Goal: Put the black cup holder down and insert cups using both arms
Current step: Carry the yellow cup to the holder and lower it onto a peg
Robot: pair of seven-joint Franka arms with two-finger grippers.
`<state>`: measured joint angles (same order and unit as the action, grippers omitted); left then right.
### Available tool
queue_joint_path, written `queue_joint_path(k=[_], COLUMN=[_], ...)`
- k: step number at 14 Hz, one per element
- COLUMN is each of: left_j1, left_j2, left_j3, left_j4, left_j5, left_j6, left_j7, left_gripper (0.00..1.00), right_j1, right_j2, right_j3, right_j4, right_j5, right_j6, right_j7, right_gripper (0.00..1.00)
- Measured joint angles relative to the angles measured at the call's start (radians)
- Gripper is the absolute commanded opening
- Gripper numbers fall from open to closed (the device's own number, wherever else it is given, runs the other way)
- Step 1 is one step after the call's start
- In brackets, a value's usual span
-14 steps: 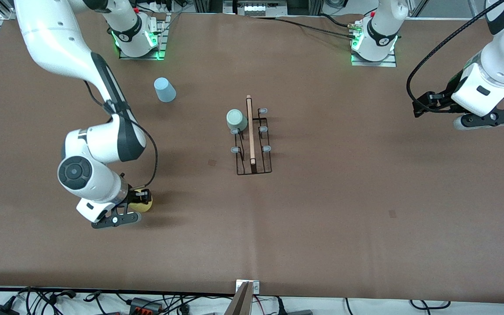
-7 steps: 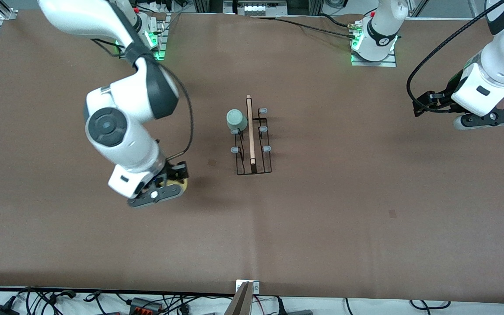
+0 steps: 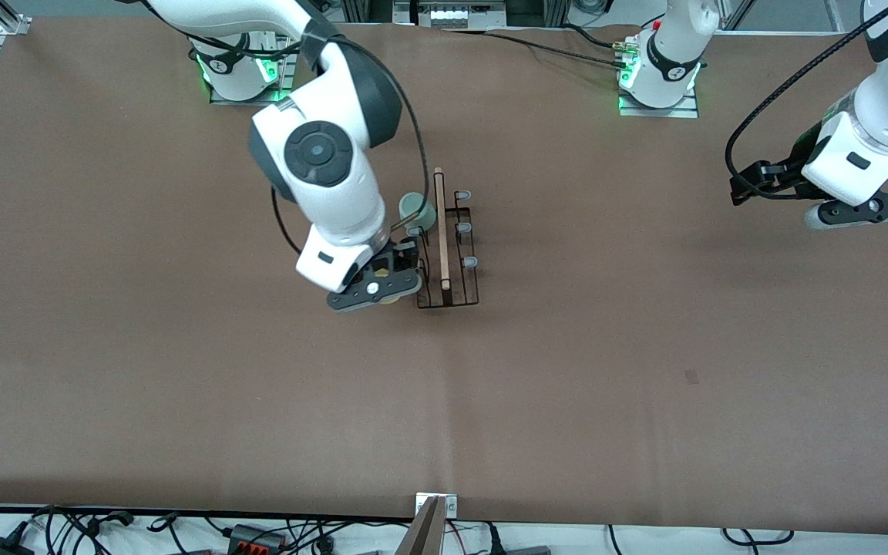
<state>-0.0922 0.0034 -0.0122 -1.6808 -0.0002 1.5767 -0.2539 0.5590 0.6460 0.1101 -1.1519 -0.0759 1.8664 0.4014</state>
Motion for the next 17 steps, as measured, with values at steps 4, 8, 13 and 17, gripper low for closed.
queue_joint_path(k=[4, 8, 13, 17], left_j1=[0.001, 0.002, 0.002, 0.002], left_j2=[0.0, 0.0, 0.0, 0.0], left_j3=[0.0, 0.0, 0.0, 0.0], left_j4=[0.0, 0.0, 0.0, 0.0], left_j5=[0.0, 0.0, 0.0, 0.0], left_j6=[0.0, 0.0, 0.0, 0.0], left_j7=[0.0, 0.0, 0.0, 0.0], left_gripper=[1.0, 1.0, 1.0, 1.0], right_j1=[0.039, 0.04, 0.042, 0.042], right_j2=[0.037, 0.071, 0.096, 0.106], right_j3=[0.0, -0.003, -0.003, -0.004], right_j4=[0.0, 0.0, 0.0, -0.002], right_j5=[0.0, 0.002, 0.096, 0.103], right_j6=[0.013, 0.016, 0.032, 0.032], right_j7=[0.085, 0.096, 0.097, 0.097], right_gripper=[0.19, 0.19, 0.19, 0.19])
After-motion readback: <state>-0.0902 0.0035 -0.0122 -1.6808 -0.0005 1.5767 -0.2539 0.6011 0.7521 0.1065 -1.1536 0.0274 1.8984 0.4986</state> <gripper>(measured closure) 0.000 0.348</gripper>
